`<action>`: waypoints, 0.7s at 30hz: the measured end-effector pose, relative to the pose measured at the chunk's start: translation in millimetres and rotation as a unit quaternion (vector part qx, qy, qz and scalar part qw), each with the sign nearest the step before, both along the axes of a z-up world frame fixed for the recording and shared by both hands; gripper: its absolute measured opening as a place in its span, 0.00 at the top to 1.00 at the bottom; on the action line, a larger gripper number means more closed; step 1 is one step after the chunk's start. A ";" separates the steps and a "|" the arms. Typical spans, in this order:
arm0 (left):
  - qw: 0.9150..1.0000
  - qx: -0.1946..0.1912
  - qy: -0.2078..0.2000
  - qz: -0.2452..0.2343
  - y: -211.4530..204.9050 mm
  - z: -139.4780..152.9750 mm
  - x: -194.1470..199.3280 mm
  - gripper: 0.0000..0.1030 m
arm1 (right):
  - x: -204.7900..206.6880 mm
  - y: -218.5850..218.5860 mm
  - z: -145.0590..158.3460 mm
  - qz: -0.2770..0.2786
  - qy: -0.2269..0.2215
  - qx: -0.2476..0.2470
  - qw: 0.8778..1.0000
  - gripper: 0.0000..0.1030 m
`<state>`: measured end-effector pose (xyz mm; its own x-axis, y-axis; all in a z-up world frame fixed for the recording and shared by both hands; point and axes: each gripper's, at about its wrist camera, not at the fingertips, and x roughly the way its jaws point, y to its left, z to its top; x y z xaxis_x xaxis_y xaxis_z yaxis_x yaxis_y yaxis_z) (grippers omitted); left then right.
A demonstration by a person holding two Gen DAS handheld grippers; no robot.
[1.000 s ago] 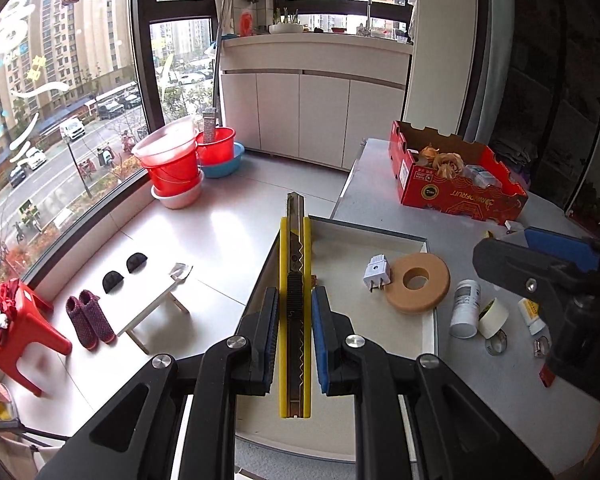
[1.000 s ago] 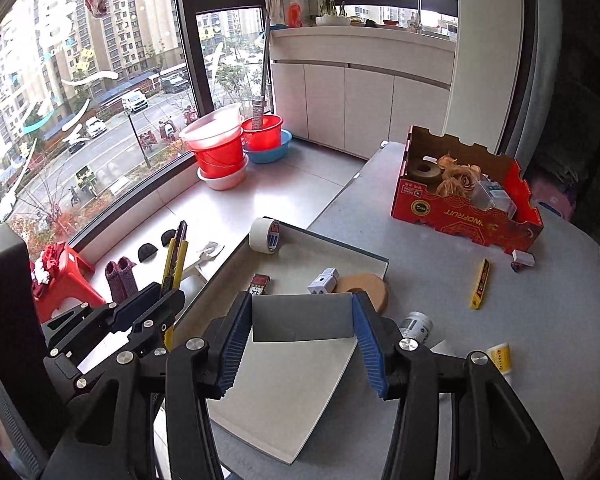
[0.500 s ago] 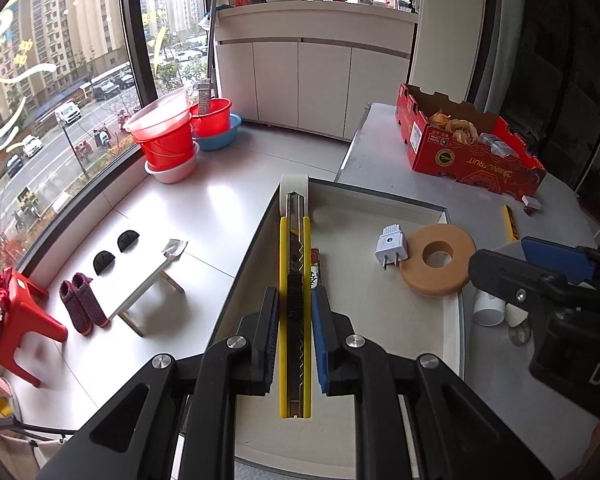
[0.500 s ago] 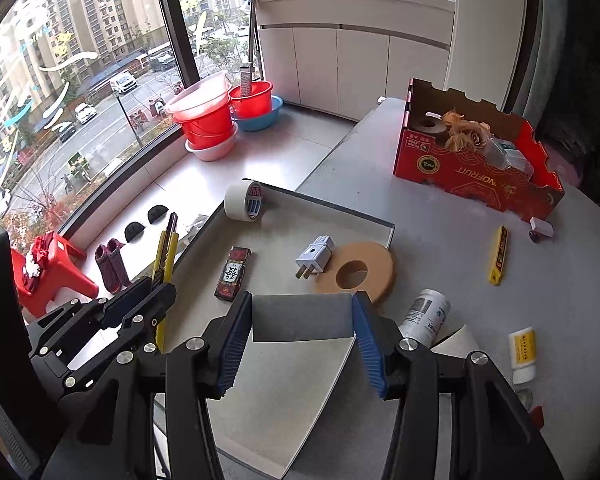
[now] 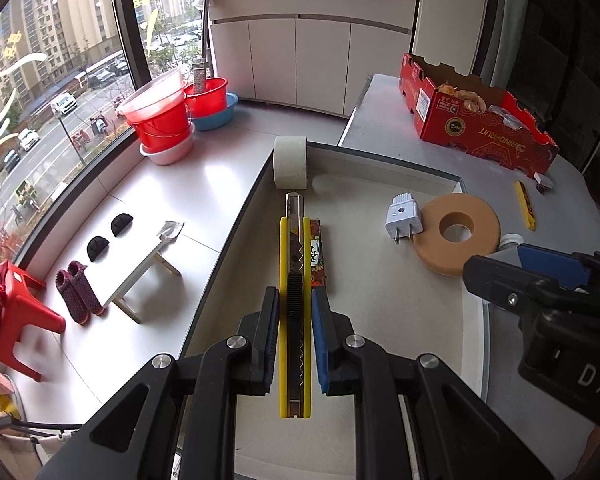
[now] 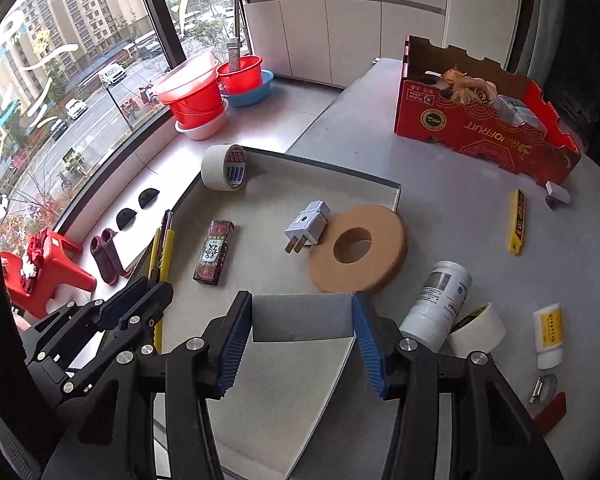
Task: Organize rigid objects
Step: 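Carry the box cutter and eraser into the tray and release both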
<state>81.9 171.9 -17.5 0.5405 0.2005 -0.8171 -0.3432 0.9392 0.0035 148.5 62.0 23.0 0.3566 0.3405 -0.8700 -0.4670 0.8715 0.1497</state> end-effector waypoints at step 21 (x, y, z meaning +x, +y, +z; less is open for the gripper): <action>0.999 -0.003 0.043 -0.018 -4.1 -36.7 17.2 0.83 | 18.8 16.7 -47.1 -0.004 0.061 -0.017 0.998 0.50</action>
